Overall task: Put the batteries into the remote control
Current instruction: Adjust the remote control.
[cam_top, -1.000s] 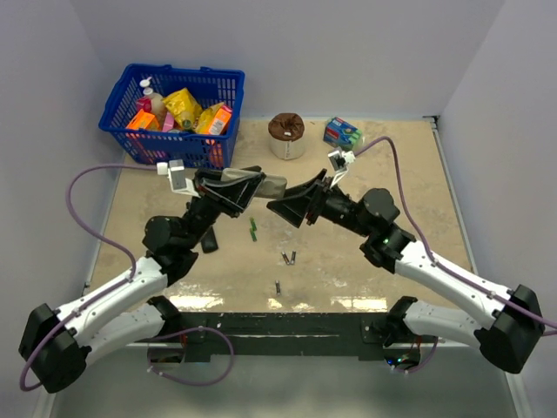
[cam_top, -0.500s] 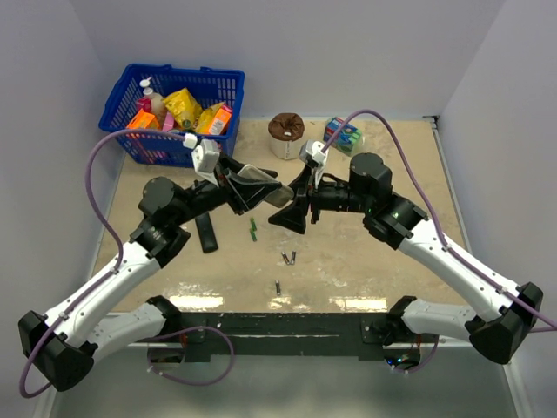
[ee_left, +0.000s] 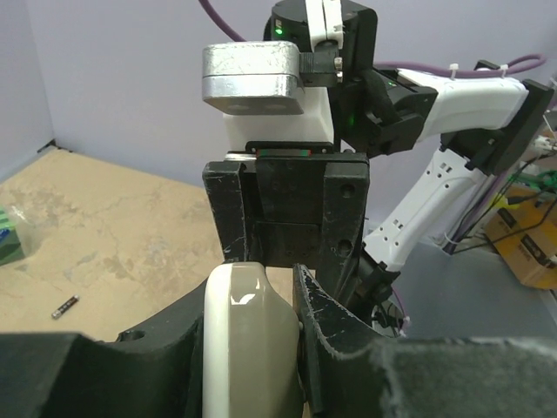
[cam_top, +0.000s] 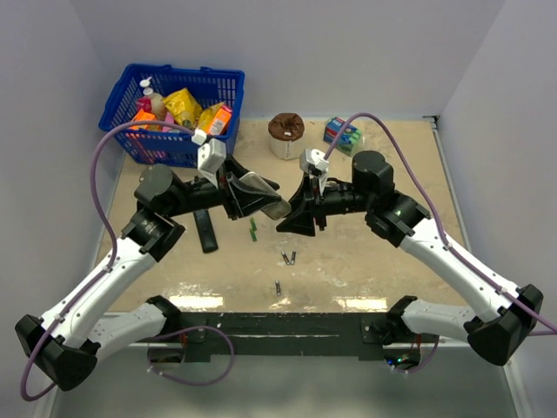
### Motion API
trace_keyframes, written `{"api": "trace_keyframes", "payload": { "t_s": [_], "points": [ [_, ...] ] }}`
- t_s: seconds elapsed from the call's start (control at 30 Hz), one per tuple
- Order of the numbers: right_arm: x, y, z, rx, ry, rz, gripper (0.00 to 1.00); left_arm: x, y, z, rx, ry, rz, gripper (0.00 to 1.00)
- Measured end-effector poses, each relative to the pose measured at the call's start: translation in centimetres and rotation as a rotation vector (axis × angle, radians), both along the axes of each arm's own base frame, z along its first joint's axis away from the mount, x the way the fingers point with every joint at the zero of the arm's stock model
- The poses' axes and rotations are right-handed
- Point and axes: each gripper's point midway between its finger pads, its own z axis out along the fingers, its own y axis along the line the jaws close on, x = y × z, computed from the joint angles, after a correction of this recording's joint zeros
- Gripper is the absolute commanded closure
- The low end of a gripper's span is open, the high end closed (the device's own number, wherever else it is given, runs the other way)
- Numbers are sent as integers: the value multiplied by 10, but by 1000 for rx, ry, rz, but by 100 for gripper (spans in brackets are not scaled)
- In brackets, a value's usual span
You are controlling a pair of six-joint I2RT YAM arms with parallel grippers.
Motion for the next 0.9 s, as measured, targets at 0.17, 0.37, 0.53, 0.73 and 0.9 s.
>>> {"api": "trace_keyframes", "payload": {
  "t_s": [0.17, 0.37, 0.53, 0.73, 0.9],
  "points": [
    [-5, 0, 2, 7, 2, 29, 58, -5, -4, -4, 18, 10, -55, 98],
    [-8, -1, 3, 13, -1, 41, 72, -11, -7, -6, 38, 24, -103, 99],
    [-11, -1, 6, 22, -14, 59, 100, -16, -6, -4, 56, 36, -127, 88],
    [-13, 0, 8, 41, -7, 66, 100, -15, -5, 0, 52, 33, -116, 40],
    [-13, 3, 7, 93, 47, 54, 100, -12, 1, 5, 4, 14, -57, 22]
  ]
}}
